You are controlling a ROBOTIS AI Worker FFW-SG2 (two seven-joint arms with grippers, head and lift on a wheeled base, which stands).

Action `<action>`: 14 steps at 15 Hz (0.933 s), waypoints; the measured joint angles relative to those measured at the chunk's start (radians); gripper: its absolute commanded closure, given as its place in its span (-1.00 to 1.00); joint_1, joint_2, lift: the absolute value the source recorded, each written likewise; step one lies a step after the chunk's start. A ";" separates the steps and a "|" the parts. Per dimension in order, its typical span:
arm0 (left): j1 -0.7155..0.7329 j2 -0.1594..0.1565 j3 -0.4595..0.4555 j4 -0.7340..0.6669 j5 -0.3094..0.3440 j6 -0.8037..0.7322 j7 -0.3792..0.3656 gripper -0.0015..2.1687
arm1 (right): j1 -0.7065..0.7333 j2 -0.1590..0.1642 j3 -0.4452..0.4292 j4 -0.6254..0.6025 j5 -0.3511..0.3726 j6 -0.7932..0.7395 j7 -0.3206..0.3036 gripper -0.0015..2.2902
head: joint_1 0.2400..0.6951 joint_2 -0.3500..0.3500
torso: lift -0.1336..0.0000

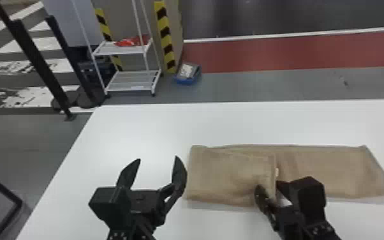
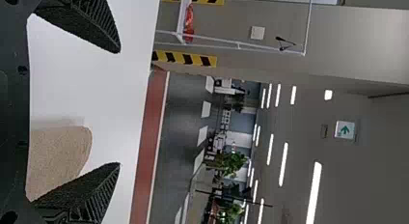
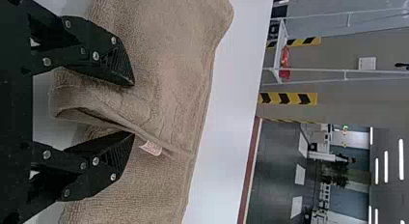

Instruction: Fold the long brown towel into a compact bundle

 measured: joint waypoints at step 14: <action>-0.006 0.004 0.012 0.016 0.019 0.004 -0.030 -0.95 | -0.014 -0.003 -0.007 -0.142 0.052 0.118 0.002 0.02 | 1.00 0.48 | -0.78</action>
